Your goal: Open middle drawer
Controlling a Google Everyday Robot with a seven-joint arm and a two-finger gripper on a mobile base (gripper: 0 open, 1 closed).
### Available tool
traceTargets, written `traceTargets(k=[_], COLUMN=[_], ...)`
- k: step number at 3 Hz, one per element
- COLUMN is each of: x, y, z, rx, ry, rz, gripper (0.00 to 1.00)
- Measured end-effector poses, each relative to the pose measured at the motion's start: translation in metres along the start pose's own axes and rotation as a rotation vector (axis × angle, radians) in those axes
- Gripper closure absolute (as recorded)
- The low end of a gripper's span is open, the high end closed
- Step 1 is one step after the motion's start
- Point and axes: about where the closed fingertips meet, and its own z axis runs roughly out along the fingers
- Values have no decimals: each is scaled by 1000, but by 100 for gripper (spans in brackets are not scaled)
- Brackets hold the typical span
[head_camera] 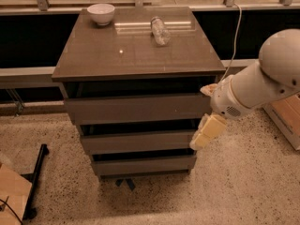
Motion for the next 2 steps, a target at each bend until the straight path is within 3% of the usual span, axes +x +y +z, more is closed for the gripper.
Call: traceTargets(k=[1, 2], x=[5, 5], y=[-9, -9], z=[42, 42], rx=[-22, -22], ry=[-21, -21], rz=[-8, -8], gripper=[0, 0])
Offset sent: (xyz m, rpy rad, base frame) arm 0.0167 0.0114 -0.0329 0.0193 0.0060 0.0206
